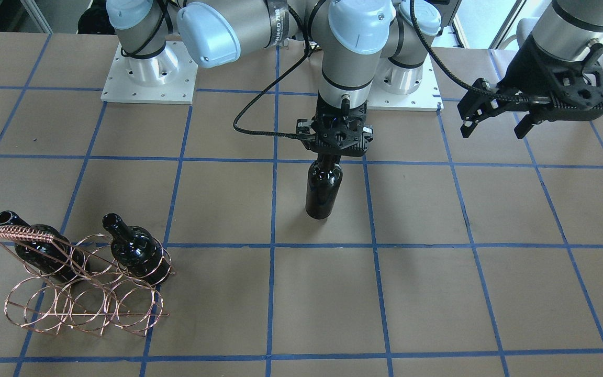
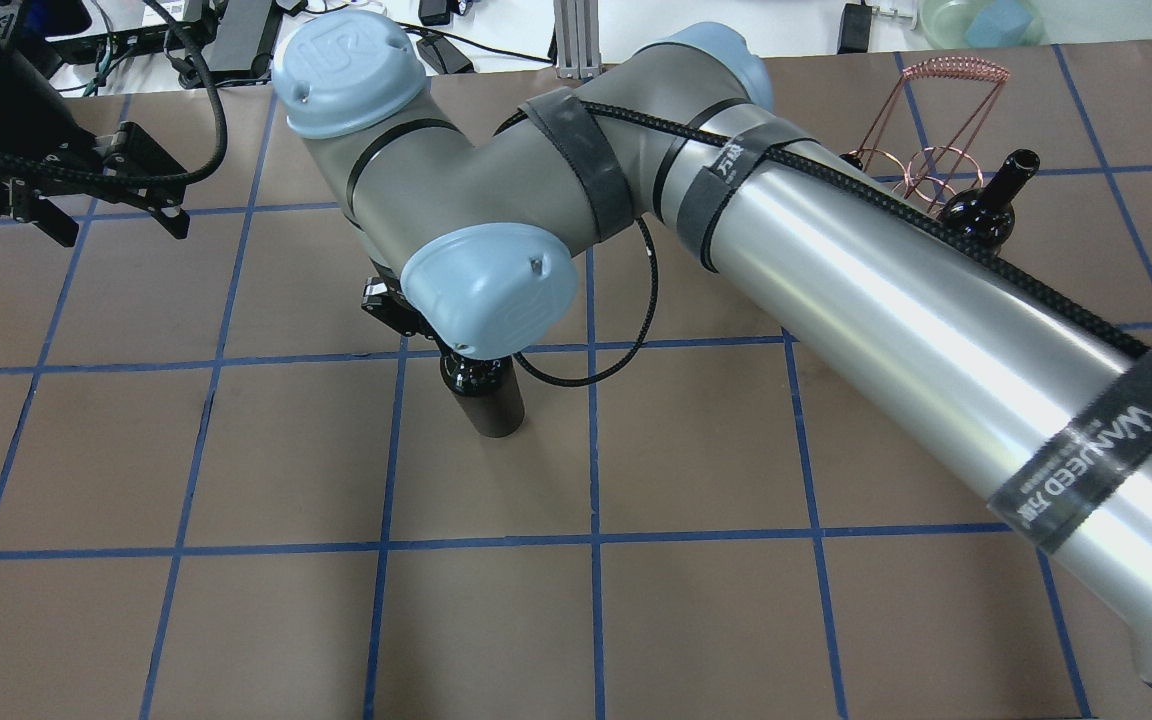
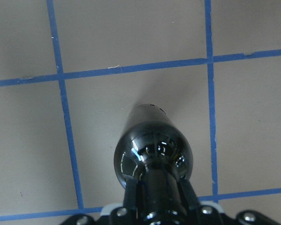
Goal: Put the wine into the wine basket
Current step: 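Grasp the bottle with the right gripper and carry it over the rack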
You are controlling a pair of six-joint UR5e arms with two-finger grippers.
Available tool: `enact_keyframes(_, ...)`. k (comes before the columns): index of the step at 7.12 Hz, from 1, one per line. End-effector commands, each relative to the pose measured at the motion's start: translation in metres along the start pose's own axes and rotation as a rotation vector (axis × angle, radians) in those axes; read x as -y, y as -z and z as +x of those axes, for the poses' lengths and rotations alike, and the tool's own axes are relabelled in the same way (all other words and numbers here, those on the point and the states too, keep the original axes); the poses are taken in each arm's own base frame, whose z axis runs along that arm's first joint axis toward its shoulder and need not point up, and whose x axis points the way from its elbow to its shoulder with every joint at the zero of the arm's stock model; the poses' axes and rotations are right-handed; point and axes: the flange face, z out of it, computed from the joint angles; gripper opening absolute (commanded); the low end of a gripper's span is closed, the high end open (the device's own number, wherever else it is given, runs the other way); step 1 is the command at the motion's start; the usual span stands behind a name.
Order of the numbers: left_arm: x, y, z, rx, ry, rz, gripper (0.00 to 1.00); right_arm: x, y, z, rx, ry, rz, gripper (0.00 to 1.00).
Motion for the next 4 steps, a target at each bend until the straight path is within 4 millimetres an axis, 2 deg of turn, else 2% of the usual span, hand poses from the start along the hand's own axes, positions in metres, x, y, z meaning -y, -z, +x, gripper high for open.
enact_keyframes(1,-0.006,0.005,0.029,0.002,-0.057,0.009,1.0,0.013,0.015,0.072,-0.004,0.005,0.005,0.21)
enact_keyframes(2,-0.008,0.006,0.041,0.004,-0.082,0.01,1.0,0.014,0.019,0.125,-0.008,0.054,-0.008,0.19)
enact_keyframes(3,-0.008,0.005,0.044,0.002,-0.079,0.009,1.0,0.018,0.024,0.179,-0.007,0.107,-0.01,0.19)
enact_keyframes(4,-0.009,0.006,0.046,-0.005,-0.079,0.011,1.0,0.032,0.038,0.229,-0.008,0.117,-0.017,0.19)
